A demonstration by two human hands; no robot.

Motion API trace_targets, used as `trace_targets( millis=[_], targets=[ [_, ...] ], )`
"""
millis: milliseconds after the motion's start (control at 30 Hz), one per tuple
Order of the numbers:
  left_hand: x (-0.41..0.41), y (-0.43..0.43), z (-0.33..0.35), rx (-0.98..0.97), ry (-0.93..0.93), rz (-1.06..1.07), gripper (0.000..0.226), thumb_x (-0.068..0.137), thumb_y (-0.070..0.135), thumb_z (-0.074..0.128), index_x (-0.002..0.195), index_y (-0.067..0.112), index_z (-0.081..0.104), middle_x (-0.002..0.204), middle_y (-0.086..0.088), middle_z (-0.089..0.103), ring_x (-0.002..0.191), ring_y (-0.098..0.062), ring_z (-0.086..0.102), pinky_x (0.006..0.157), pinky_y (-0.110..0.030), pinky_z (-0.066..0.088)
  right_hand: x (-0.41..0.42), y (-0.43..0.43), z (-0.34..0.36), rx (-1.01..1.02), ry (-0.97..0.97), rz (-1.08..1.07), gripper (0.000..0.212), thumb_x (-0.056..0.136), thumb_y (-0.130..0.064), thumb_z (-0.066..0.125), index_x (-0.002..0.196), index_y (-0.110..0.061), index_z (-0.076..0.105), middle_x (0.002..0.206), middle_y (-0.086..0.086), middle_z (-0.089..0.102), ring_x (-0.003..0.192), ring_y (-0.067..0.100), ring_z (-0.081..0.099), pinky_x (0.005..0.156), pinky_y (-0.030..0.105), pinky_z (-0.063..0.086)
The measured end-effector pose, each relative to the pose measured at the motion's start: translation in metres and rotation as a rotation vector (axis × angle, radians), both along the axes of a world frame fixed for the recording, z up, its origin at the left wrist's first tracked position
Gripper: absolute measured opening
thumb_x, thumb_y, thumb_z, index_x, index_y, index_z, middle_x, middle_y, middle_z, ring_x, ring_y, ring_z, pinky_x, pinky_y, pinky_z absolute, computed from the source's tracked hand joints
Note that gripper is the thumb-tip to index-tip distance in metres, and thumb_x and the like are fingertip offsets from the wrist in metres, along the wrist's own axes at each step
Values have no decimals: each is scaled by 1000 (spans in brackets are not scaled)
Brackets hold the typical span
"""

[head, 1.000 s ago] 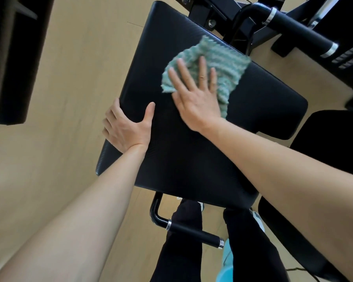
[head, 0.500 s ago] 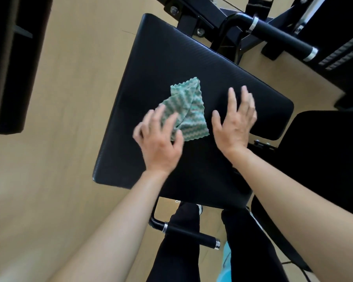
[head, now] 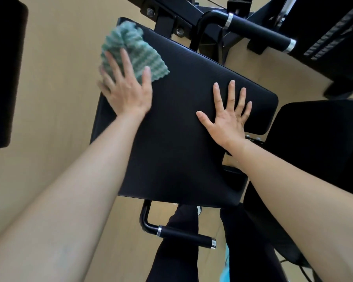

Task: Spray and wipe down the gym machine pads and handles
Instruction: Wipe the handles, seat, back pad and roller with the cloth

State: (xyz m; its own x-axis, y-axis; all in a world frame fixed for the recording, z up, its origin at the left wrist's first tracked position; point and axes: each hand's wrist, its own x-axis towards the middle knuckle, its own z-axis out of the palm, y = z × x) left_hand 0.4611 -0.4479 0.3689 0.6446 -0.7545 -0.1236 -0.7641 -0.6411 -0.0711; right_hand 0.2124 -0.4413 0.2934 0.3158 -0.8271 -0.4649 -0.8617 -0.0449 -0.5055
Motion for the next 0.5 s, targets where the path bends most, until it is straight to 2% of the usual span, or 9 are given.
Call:
trace_targets(
  millis=[100, 200, 300, 367, 500],
  targets=[
    [23, 14, 4, -62, 48, 204, 77, 103, 64, 23, 166, 19, 14, 166, -15, 30, 146, -38, 38, 115, -53, 31, 1, 1, 1, -8, 3, -8, 87, 95, -80, 30, 160, -45, -16, 169, -2, -30, 153, 33, -31, 123, 59, -18],
    [25, 51, 7, -55, 51, 285, 77, 104, 63, 23, 160, 10, 26, 156, -16, 43, 138, -37, 45, 108, -52, 36, 4, 2, 2, -28, 14, -29, 86, 96, -78, 31, 161, -43, -14, 170, 0, -27, 154, 34, -28, 123, 59, -16],
    [21, 87, 10, -21, 19, 312, 80, 102, 67, 26, 158, 10, 31, 154, -17, 45, 137, -38, 45, 112, -53, 33, 11, 4, 10, -82, 11, -47, 87, 97, -72, 39, 164, -37, -4, 172, 4, -18, 157, 37, -19, 125, 61, -8],
    [19, 103, 13, 3, -7, 366, 85, 97, 70, 29, 156, 9, 33, 156, -18, 43, 142, -39, 40, 118, -55, 26, 22, 6, 18, -158, -28, 52, 89, 95, -72, 43, 164, -36, 1, 173, 3, -13, 158, 37, -15, 125, 61, -4],
    [16, 84, 20, -112, 5, 309, 87, 95, 66, 36, 163, 14, 22, 169, -13, 27, 156, -33, 22, 127, -53, 13, 53, 7, 24, -130, -28, 225, 102, 85, -85, 43, 162, -43, -10, 170, 4, -25, 154, 40, -25, 120, 65, -13]
  ],
)
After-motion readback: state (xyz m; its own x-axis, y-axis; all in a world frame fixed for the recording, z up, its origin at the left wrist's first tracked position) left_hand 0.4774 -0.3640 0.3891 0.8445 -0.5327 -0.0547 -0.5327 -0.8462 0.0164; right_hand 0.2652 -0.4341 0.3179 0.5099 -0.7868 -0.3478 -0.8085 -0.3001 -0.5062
